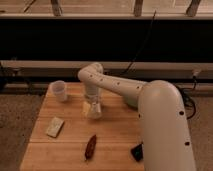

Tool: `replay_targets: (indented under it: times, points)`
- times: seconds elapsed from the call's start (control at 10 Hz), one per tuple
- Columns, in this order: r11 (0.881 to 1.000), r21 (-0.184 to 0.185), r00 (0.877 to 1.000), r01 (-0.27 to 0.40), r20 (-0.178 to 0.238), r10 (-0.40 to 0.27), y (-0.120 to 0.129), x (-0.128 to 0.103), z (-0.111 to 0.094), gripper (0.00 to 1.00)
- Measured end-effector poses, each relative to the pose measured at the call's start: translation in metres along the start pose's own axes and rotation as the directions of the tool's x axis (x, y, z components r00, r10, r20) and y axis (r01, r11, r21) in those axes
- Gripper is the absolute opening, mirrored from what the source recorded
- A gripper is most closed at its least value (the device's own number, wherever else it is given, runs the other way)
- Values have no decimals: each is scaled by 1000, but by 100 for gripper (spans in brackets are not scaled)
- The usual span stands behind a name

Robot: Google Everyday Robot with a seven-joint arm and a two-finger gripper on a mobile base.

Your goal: Stand the bottle upright

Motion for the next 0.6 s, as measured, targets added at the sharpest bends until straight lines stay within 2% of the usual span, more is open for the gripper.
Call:
replay_targets:
  times: [0.6]
  points:
    - [996, 24, 996, -86, -34, 87, -22, 15, 25, 80]
